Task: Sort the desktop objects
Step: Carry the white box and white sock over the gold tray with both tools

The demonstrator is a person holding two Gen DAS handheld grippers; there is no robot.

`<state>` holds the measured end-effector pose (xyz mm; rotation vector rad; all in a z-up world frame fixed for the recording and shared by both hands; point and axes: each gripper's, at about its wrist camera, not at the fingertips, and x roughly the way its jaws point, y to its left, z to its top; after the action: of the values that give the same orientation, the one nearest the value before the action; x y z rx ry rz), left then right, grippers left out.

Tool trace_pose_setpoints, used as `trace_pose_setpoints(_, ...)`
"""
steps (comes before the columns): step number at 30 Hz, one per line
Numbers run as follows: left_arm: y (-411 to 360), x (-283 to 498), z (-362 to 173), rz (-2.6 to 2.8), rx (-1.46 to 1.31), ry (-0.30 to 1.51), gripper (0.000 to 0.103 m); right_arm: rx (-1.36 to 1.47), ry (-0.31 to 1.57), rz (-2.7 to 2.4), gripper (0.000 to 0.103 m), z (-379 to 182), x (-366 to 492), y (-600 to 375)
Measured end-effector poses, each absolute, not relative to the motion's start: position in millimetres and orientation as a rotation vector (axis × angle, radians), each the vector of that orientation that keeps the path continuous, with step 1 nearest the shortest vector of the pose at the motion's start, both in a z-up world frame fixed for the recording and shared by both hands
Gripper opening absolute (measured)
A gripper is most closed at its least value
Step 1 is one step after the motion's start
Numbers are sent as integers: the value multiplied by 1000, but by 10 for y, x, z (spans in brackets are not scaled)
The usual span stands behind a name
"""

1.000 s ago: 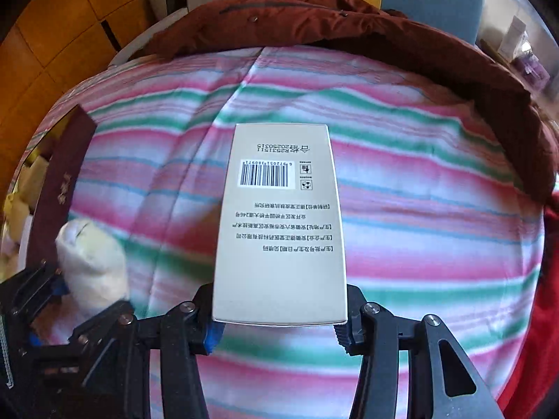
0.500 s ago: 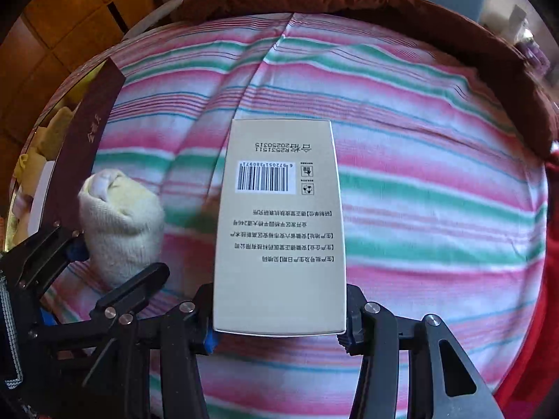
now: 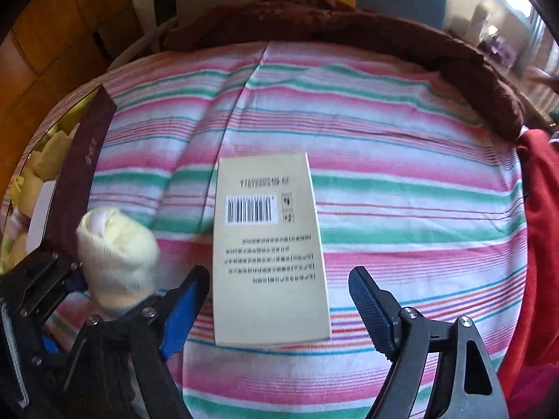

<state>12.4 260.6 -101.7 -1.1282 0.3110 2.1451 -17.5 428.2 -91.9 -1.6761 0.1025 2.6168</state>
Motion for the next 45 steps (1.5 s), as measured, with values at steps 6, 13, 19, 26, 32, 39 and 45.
trace_pose_setpoints(6, 2514, 167, -900, 2182, -1083, 315, 46, -1640, 55, 2633, 50, -962, -149, 4198)
trace_pose_setpoints(13, 2389, 223, -686, 2236, -1022, 305, 46, -1606, 98, 2638, 50, -957, -66, 4186)
trace_pose_setpoints(19, 2287, 233, -488, 2278, -978, 275, 46, -1598, 144, 2657, 50, -953, 20, 4115)
trace_pose_setpoints(26, 2155, 224, -342, 2317, -960, 238, 46, -1574, 208, 2659, 50, -938, 113, 4073)
trace_pose_setpoints(32, 2021, 210, -276, 2361, -952, 221, 46, -1561, 243, 2664, 50, -935, 176, 4029)
trace_pose_setpoints(39, 1780, 126, -240, 2423, -968, 188, 46, -1542, 321, 2684, 50, -887, 186, 4021)
trace_pose_setpoints(45, 1523, 20, -248, 2487, -1000, 145, 46, -1527, 323, 2715, 50, -804, 140, 3937)
